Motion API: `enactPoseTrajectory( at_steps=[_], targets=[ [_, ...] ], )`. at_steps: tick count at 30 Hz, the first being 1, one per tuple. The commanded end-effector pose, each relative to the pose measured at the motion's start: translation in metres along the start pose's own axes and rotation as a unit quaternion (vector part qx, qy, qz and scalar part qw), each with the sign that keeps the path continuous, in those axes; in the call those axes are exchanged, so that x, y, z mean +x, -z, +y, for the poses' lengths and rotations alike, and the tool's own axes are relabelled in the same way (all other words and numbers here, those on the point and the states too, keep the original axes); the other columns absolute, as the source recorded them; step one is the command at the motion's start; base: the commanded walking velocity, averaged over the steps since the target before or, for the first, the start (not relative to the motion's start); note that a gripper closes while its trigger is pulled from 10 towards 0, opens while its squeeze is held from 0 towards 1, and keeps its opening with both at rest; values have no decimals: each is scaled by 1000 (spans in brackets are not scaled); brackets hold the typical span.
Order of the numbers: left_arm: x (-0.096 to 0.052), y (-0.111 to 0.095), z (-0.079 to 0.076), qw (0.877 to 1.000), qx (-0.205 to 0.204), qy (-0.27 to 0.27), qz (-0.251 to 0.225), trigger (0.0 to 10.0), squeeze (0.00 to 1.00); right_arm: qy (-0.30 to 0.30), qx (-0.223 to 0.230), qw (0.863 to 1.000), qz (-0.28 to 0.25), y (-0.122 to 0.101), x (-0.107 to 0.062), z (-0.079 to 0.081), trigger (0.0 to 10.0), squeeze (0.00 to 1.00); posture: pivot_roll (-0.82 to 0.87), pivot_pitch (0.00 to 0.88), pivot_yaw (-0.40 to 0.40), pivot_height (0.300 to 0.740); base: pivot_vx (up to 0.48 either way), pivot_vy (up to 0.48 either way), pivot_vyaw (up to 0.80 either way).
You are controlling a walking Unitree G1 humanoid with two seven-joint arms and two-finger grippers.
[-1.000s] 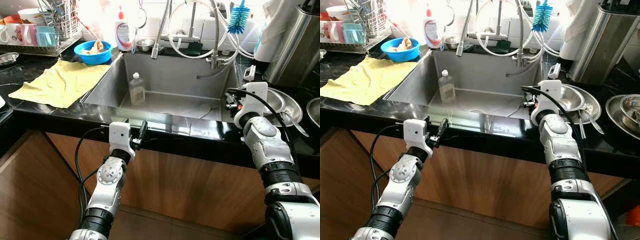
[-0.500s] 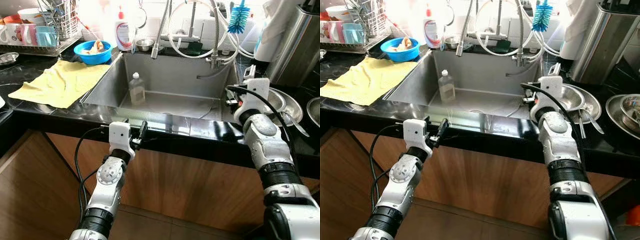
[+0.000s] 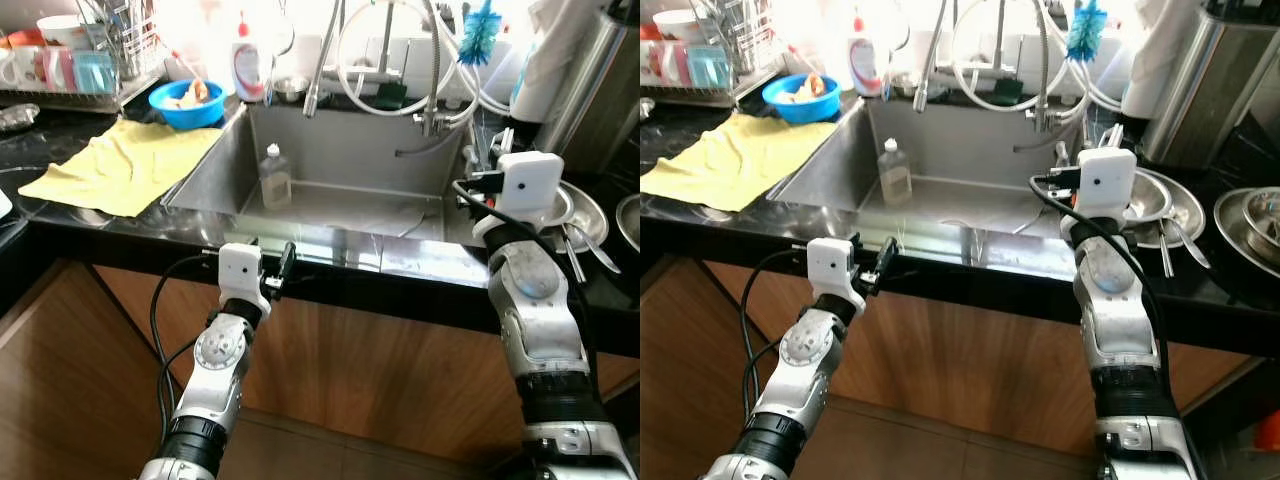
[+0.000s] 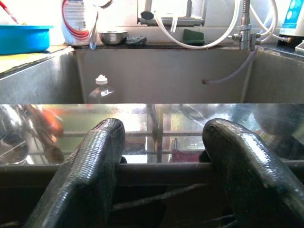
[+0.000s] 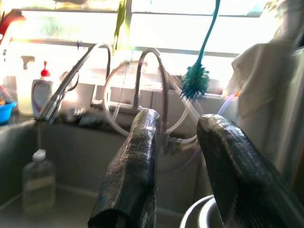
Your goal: Kitchen organization
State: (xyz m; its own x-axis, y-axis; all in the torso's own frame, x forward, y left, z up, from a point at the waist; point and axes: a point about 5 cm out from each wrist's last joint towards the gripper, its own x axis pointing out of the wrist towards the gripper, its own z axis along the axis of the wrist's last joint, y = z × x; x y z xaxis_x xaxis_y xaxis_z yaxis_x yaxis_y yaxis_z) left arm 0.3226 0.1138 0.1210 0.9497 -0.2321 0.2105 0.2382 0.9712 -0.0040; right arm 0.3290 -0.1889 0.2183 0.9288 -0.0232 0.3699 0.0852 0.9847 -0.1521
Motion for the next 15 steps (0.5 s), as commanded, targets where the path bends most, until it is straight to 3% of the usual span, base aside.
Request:
enactPoseTrajectory(
  at_steps=[1,8,15],
  targets=[
    [-2,3,0,1000,9,3,8,10000,0,15,-8,1000,-17,-7,-8,-2,10000,0,-123,0,33,740,0,0,0],
    [-2,4,-1,1000,7,5,10,10000,0,50,-19,999,-4,-2,-55,-7,10000,0,-129,0,33,740,0,0,0],
    [-4,6,-4,1000,5,11,10,10000,0,95,-36,994,34,8,-83,-17,10000,0,-131,0,27,740,0,0,0]
  ],
)
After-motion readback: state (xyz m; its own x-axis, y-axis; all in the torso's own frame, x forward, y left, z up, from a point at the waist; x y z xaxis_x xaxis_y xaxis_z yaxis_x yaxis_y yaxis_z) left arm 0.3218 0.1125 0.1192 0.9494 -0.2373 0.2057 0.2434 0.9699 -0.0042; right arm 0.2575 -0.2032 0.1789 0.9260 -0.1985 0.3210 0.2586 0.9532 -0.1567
